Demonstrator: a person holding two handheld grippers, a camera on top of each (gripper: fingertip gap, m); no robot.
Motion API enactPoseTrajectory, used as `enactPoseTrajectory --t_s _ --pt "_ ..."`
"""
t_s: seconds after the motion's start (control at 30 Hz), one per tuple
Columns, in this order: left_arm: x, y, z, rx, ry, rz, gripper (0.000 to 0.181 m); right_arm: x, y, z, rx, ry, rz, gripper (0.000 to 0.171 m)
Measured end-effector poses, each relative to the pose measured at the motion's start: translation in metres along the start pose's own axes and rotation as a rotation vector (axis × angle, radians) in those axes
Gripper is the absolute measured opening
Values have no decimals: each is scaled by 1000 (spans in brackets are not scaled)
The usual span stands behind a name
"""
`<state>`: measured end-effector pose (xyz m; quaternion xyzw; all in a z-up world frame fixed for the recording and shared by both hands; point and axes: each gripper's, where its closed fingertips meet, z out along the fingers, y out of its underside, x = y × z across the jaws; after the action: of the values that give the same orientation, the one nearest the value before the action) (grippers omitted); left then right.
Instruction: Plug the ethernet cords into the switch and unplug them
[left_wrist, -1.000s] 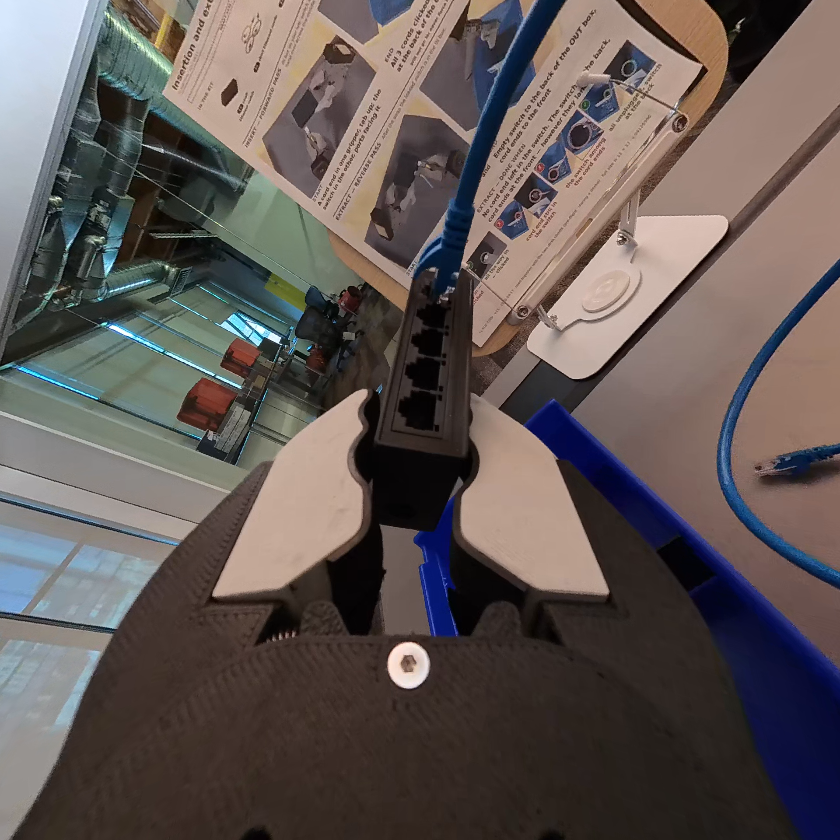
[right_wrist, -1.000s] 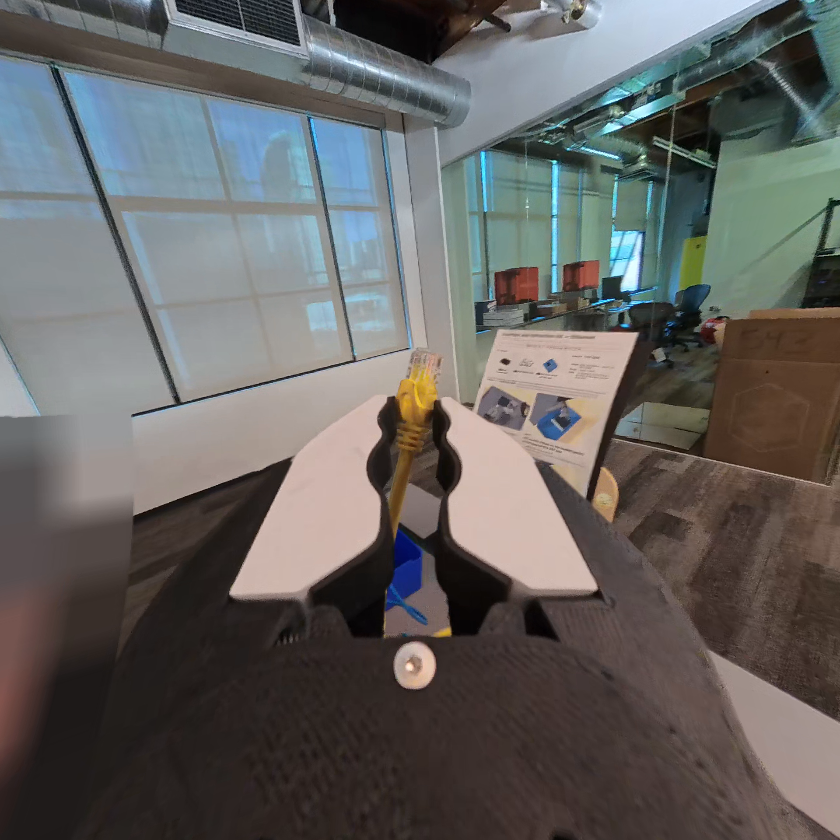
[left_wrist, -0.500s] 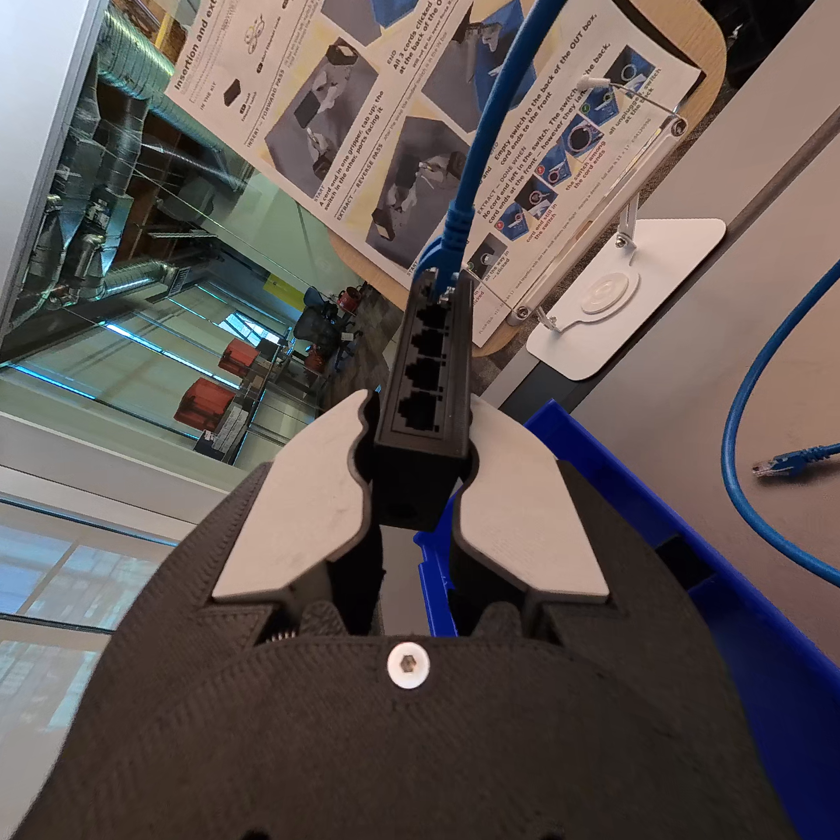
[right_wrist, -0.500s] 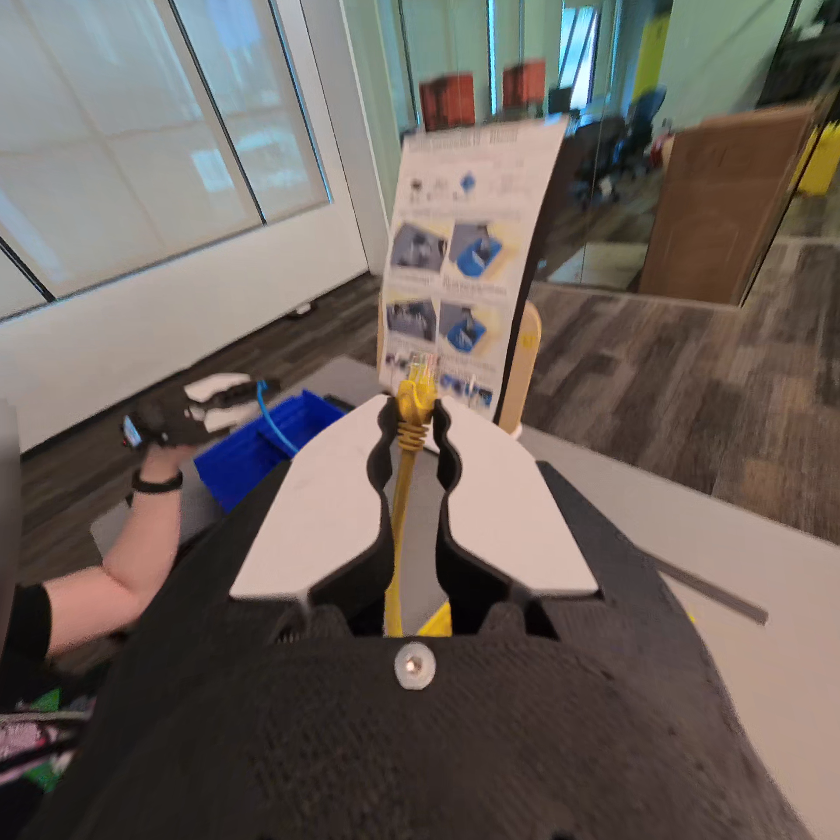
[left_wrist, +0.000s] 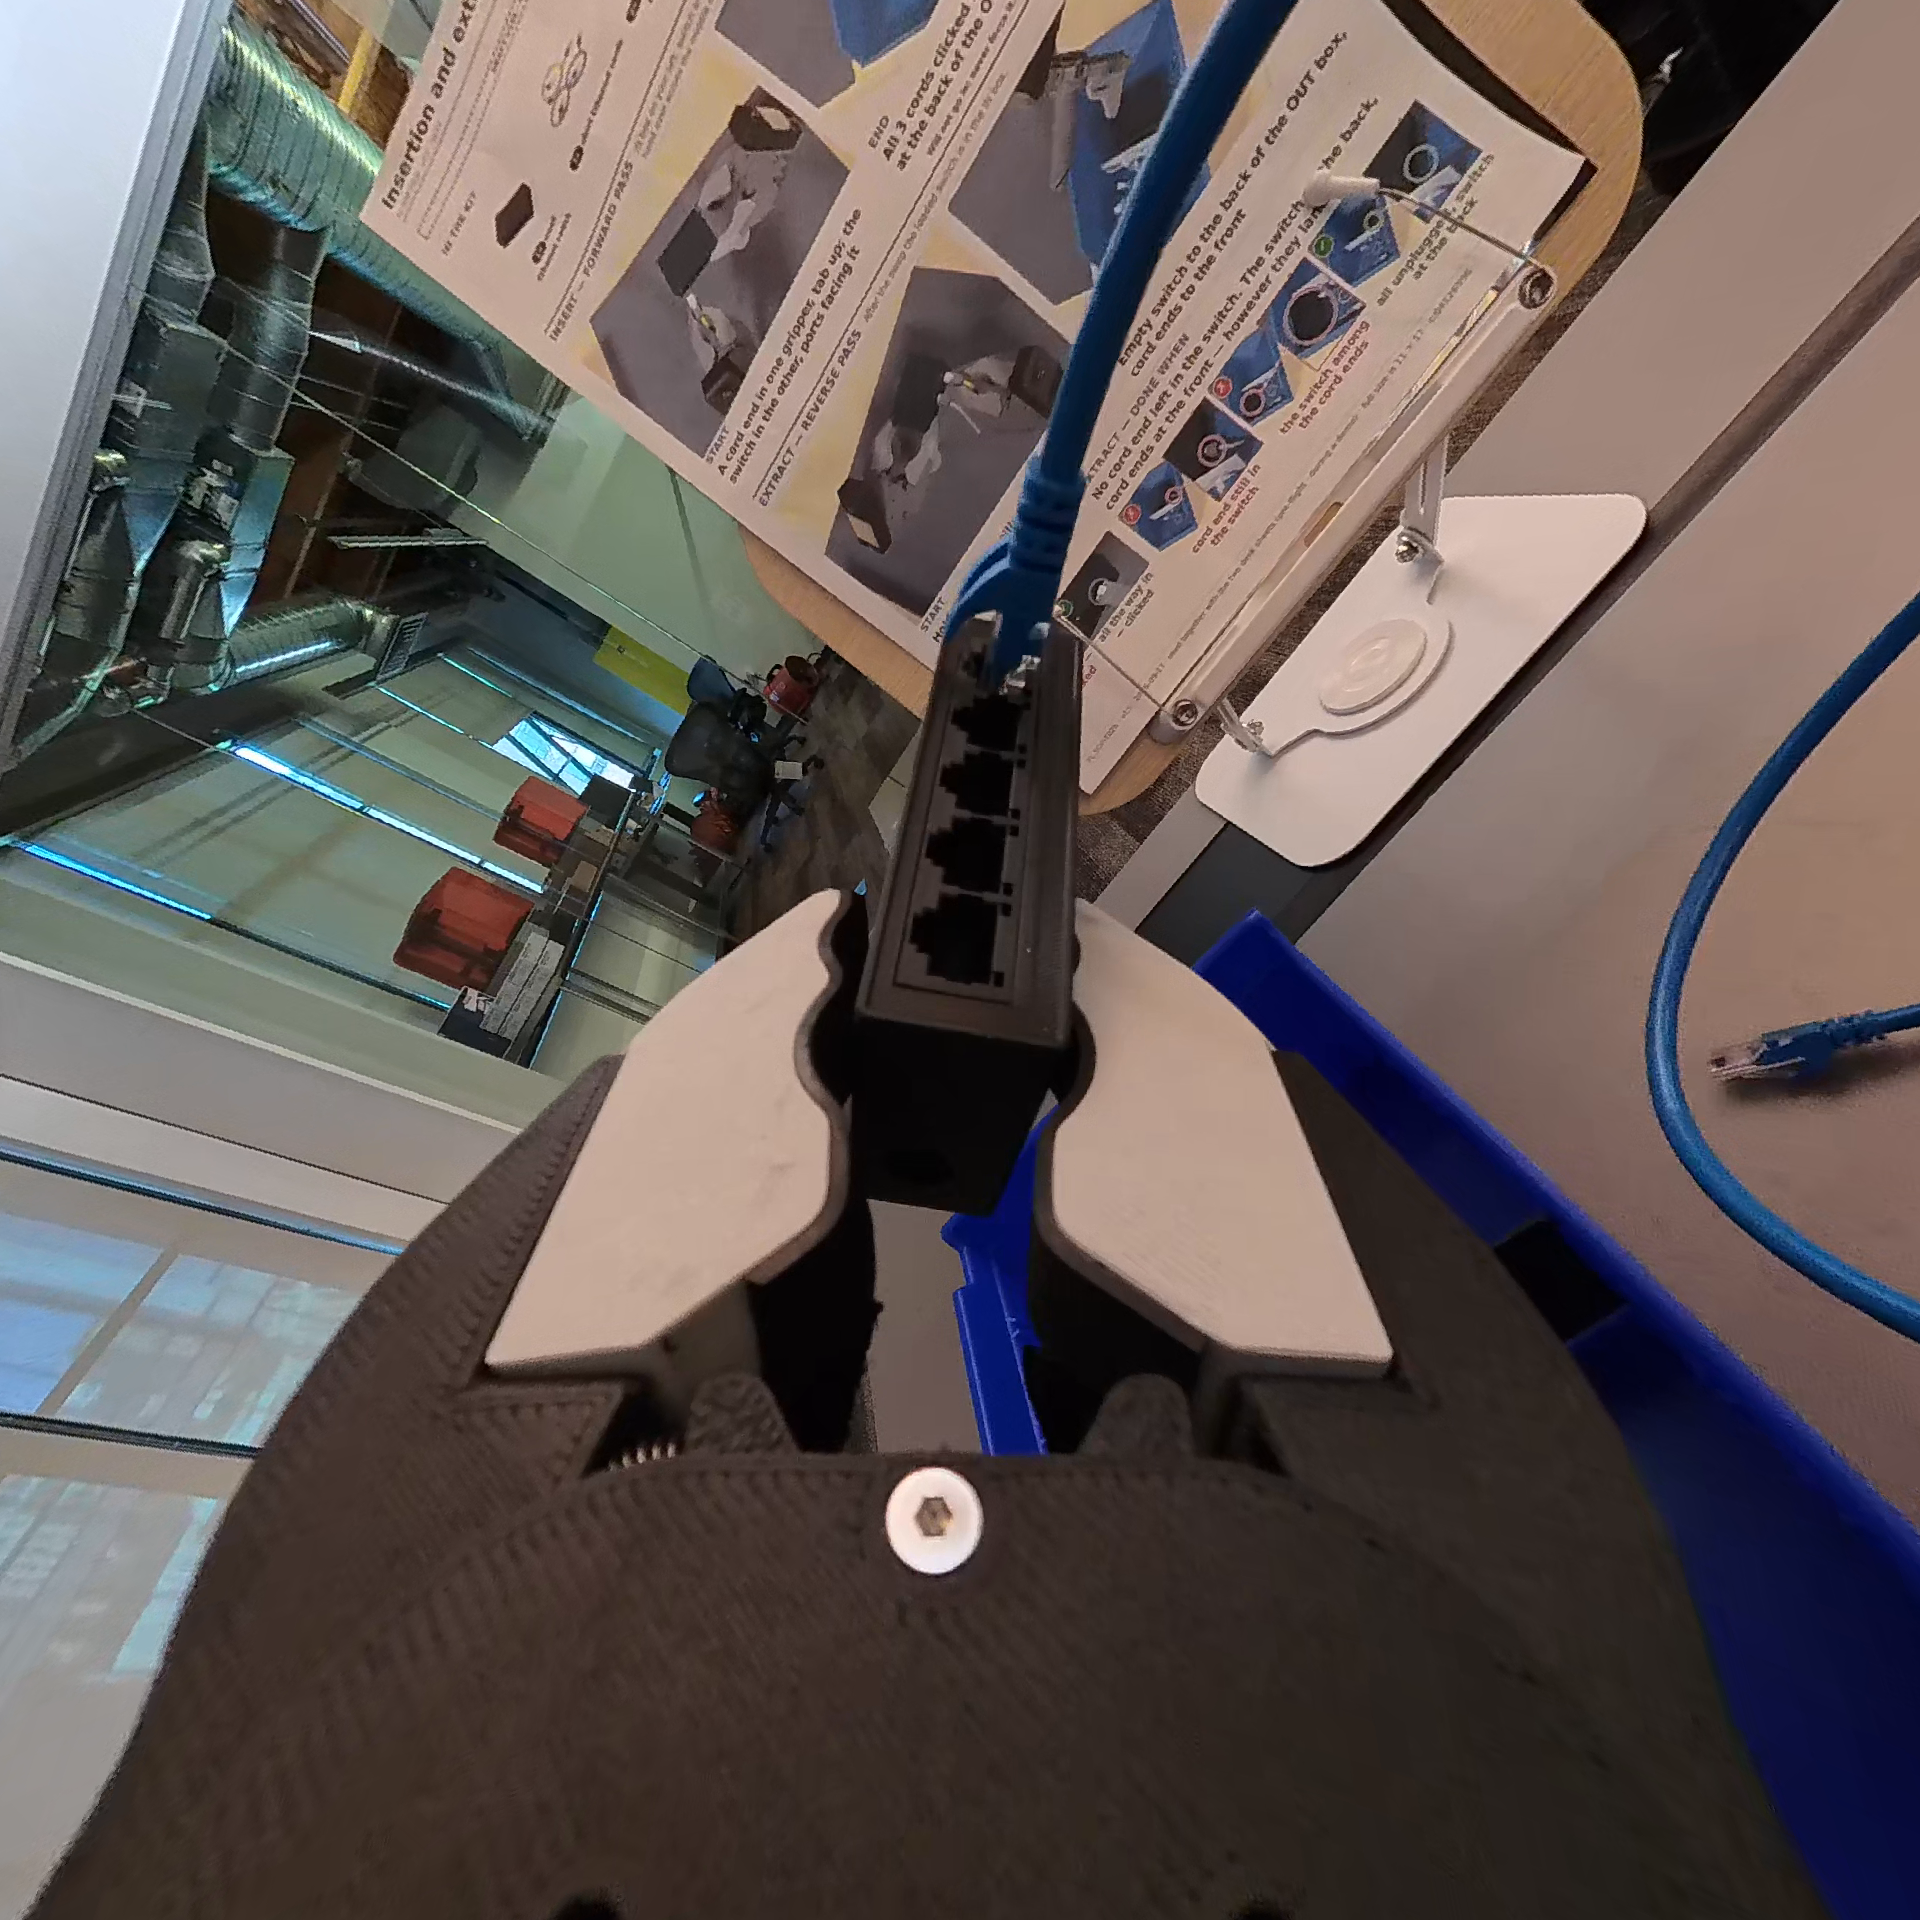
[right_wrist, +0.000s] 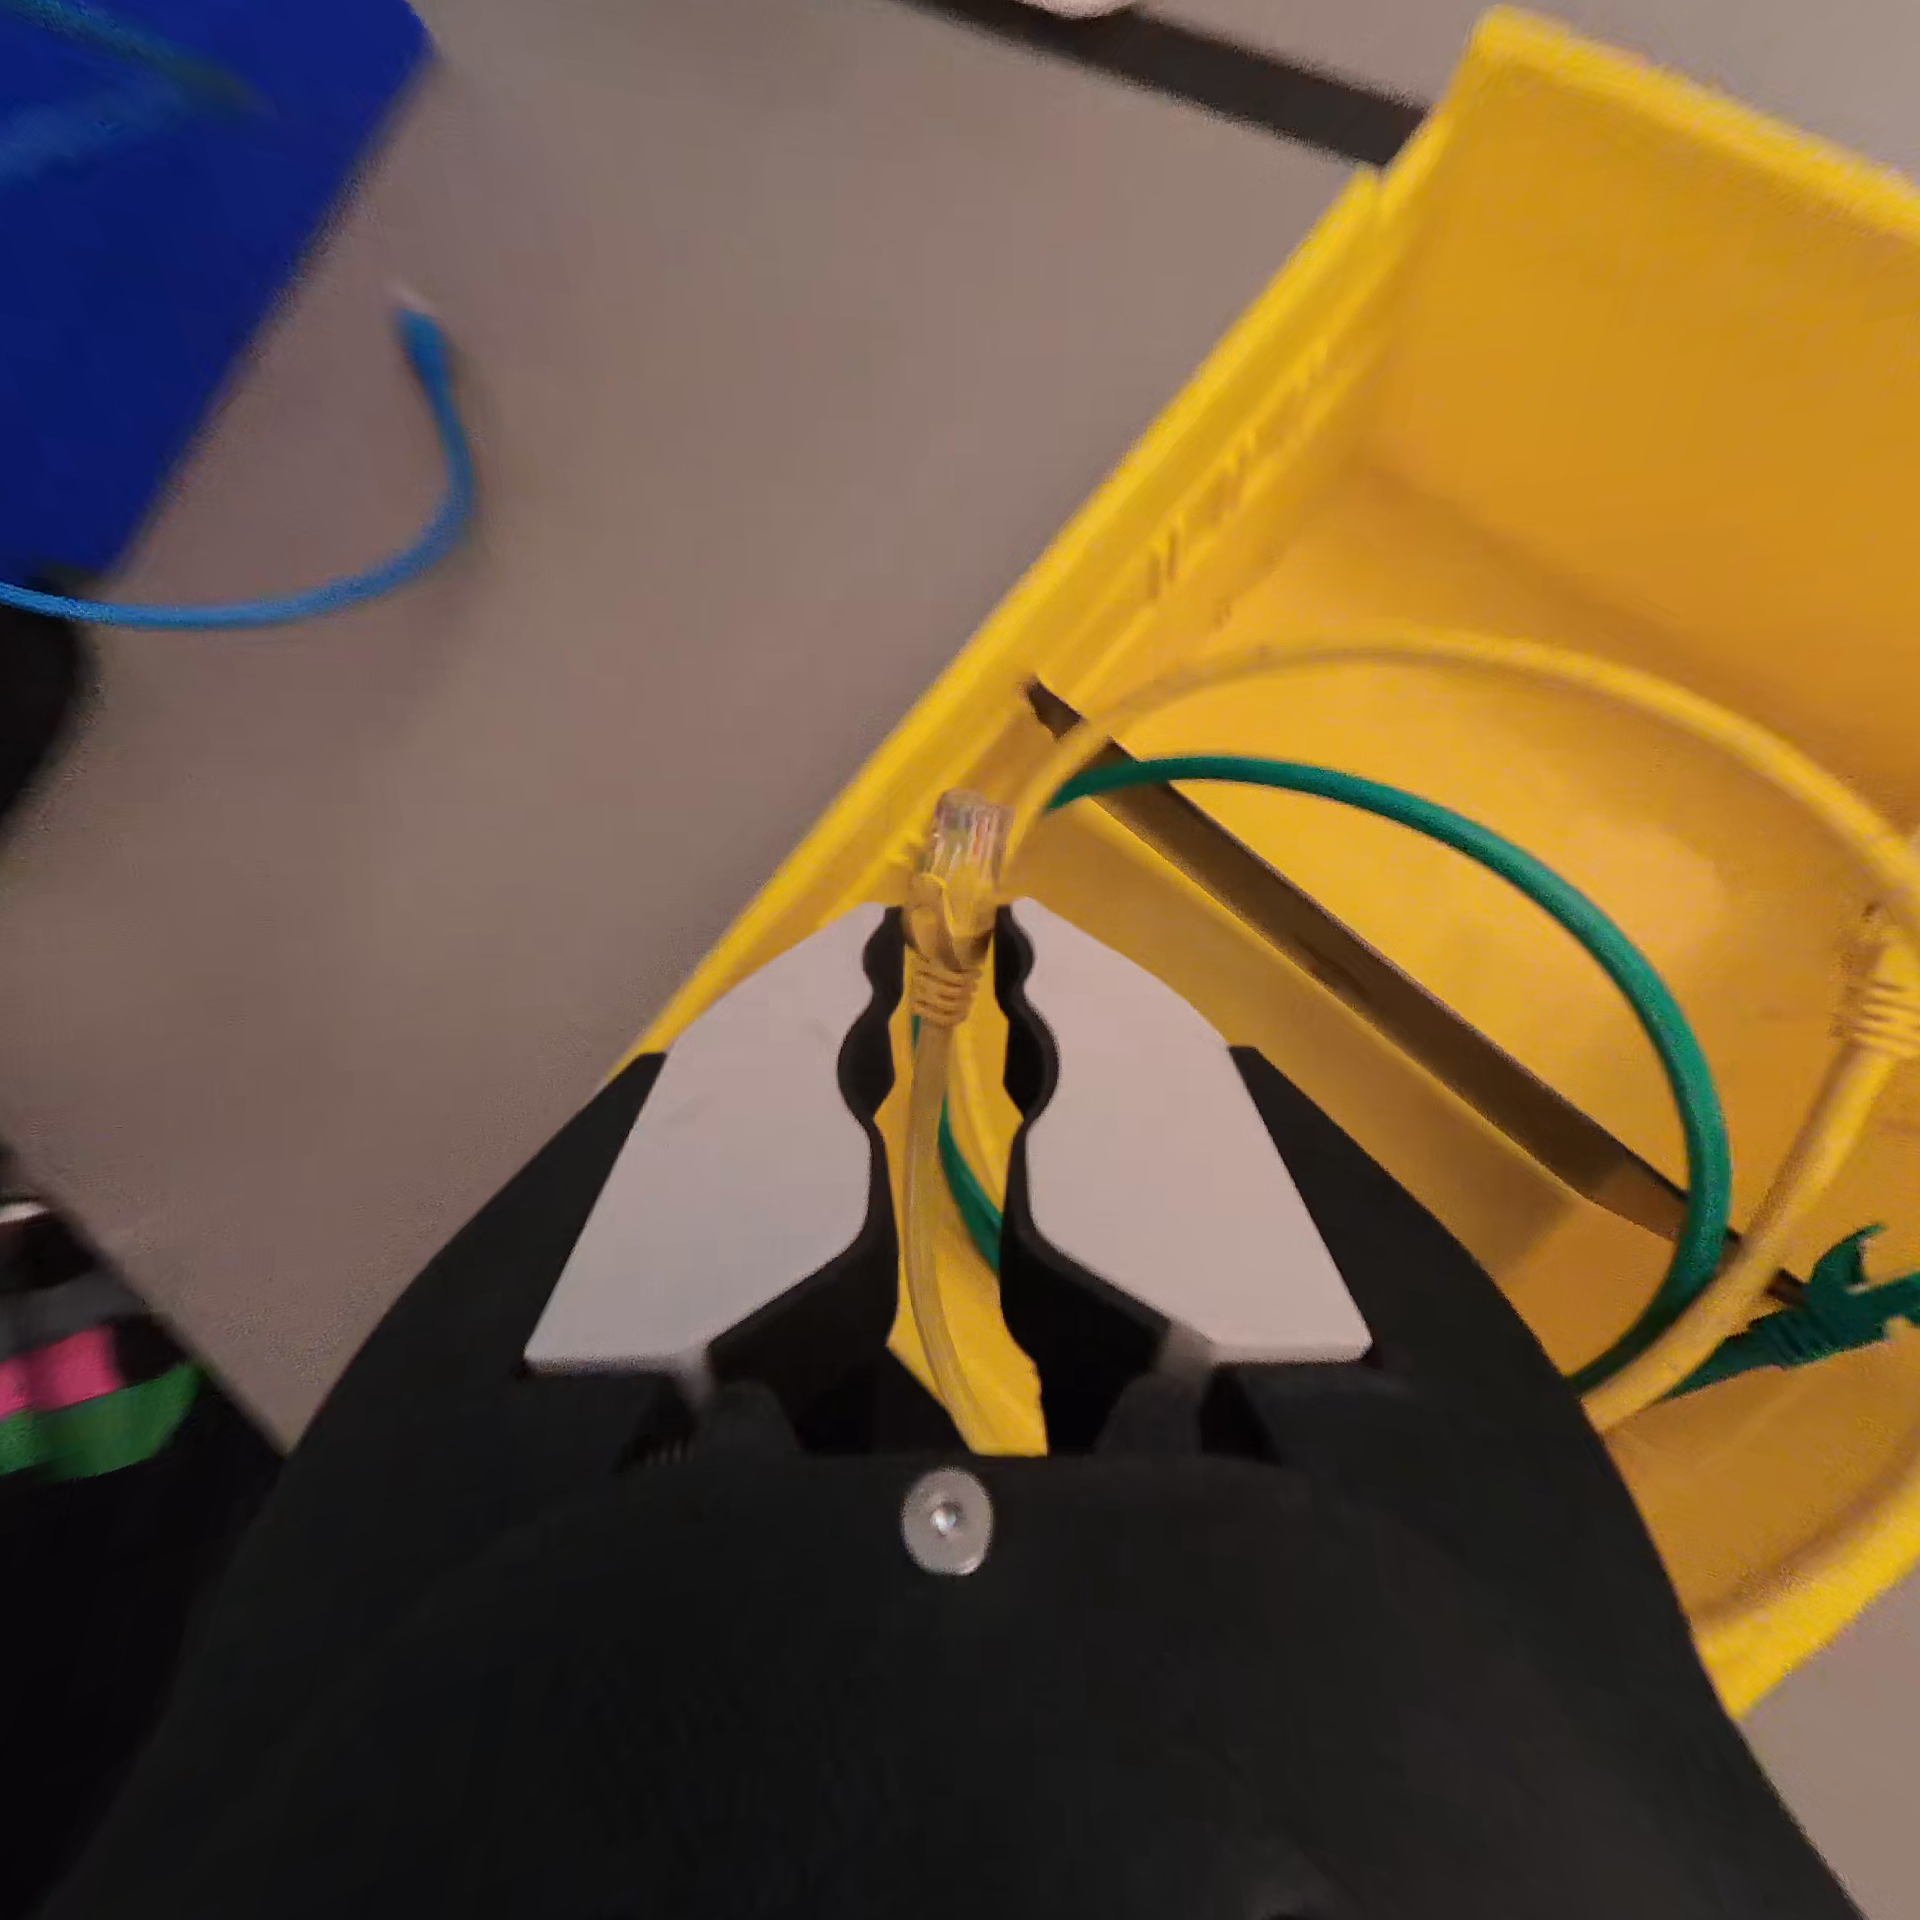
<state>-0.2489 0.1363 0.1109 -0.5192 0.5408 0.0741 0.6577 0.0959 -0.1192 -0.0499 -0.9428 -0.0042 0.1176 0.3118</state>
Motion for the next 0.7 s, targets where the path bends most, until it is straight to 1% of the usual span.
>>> enactPoseTrajectory --t_s 0.07,0.13,0.2,0.27,0.3,0.33,0.37,0.4,0.43,0.5,0.53,0.6,0.67,0.7 --pt "1 0 0 -2 3 4 32 2 14 20 -32 9 -40 21" --pt "2 0 1 -5 4 9 31 -4 18 25 -50 -20 -103 33" --pt "2 -1 1 -6 6 12 31 -6 8 12 -7 -9 -182 33" --pt "3 -1 1 -6 5 14 31 -5 -9 -11 75 7 -254 33" --pt "3 -1 1 -7 5 15 31 2 -20 -24 124 47 -302 34" --pt "3 -1 1 -7 6 16 31 14 -31 -37 175 125 -356 36" --pt "4 -1 2 -7 6 19 31 32 -42 -51 224 217 -392 41" --pt "4 -1 2 -9 8 21 31 51 -48 -63 250 305 -397 43" --pt "5 -1 2 -10 10 24 31 70 -48 -70 239 371 -392 45" --pt "7 -1 3 -14 12 30 32 103 -31 -69 121 433 -342 55" --pt "7 -1 3 -15 12 32 32 113 -17 -63 38 435 -312 55" --pt "7 -1 4 -16 13 32 32 130 11 -55 -122 489 -287 37" --pt "8 0 5 -20 15 32 32 136 28 -49 -210 530 -302 8" --pt "8 0 5 -23 15 34 32 132 34 -46 -233 516 -289 7"
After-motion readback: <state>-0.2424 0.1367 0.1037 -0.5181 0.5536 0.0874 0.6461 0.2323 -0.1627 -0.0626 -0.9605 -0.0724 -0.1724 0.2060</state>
